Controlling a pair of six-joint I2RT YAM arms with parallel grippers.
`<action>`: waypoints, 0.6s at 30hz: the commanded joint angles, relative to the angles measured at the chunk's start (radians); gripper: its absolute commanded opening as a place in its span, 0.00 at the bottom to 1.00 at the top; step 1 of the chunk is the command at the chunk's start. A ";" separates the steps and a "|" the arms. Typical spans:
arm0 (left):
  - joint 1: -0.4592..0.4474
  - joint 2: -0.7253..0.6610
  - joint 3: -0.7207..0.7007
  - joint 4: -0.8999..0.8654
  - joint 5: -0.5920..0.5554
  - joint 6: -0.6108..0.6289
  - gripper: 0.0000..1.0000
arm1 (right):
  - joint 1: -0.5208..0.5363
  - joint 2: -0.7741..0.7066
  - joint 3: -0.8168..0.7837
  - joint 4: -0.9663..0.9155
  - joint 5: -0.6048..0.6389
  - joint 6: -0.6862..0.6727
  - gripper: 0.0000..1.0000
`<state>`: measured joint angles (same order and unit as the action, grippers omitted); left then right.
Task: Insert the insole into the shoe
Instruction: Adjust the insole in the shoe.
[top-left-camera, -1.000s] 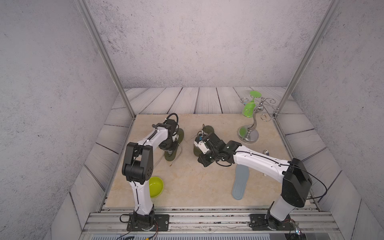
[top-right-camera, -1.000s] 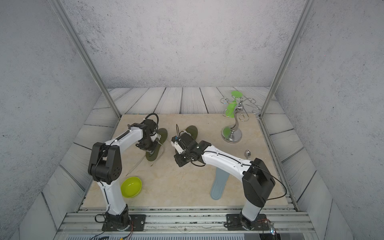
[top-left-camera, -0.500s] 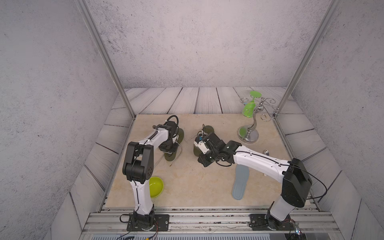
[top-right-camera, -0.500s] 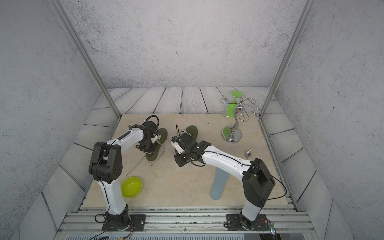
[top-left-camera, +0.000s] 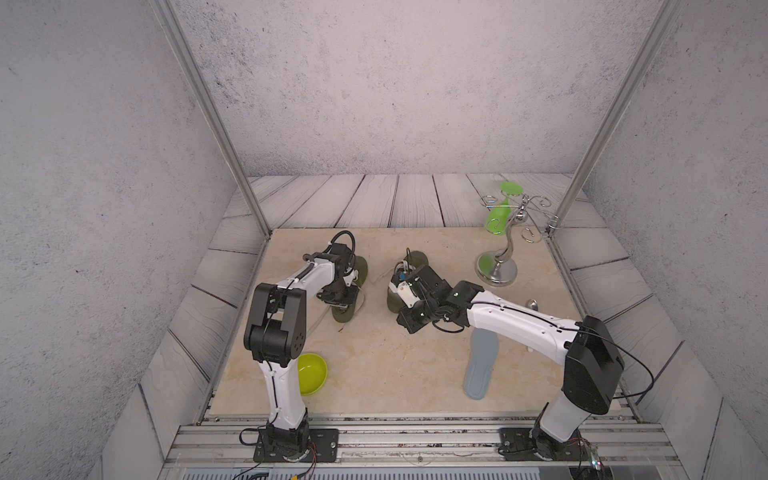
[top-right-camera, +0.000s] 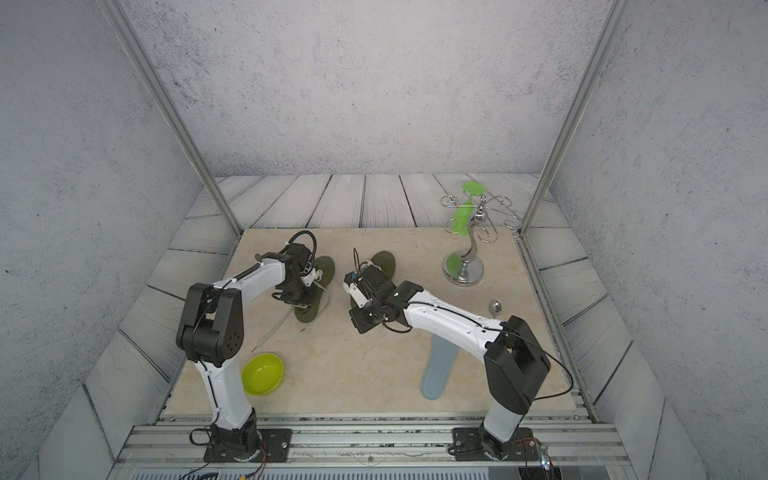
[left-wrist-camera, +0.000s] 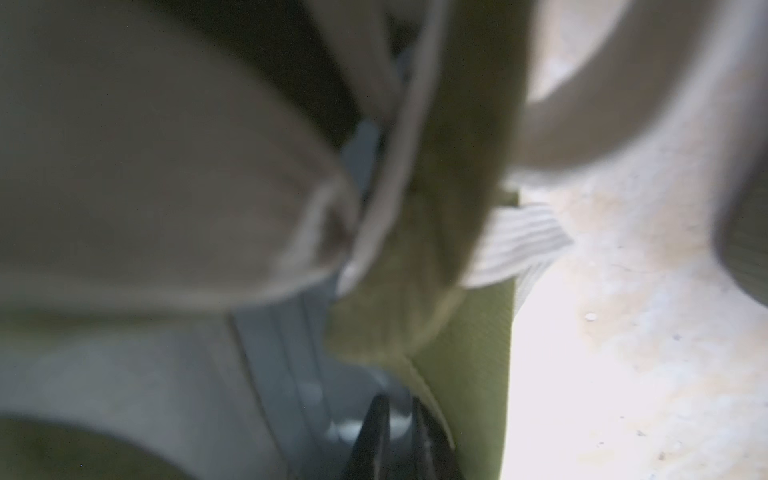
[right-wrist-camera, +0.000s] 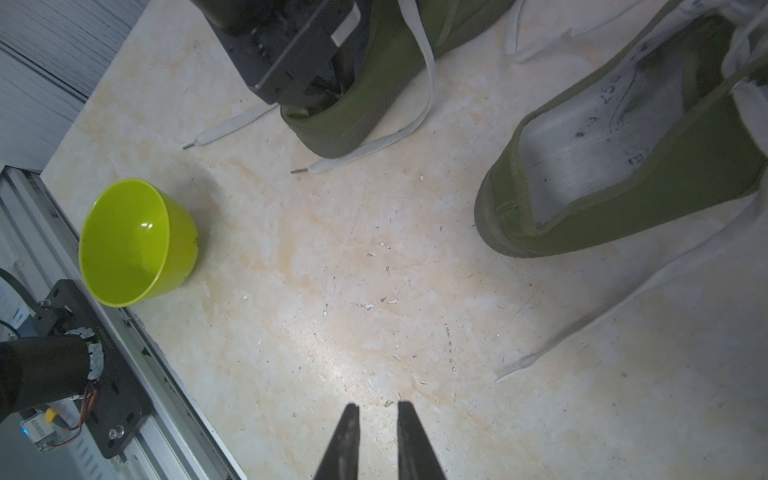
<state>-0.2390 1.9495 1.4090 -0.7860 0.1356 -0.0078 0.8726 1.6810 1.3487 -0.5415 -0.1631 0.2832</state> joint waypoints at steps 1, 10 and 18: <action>0.007 -0.055 0.002 -0.022 0.091 0.002 0.16 | -0.004 -0.041 -0.007 -0.003 -0.001 -0.005 0.20; 0.044 -0.153 -0.027 -0.030 0.182 -0.042 0.16 | -0.004 0.003 0.008 0.026 -0.044 0.000 0.20; 0.178 -0.260 -0.061 -0.098 0.107 -0.147 0.16 | -0.003 0.261 0.285 -0.031 -0.223 -0.107 0.28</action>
<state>-0.1143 1.7424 1.3804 -0.8356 0.2569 -0.1047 0.8711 1.8378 1.5356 -0.5365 -0.2916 0.2317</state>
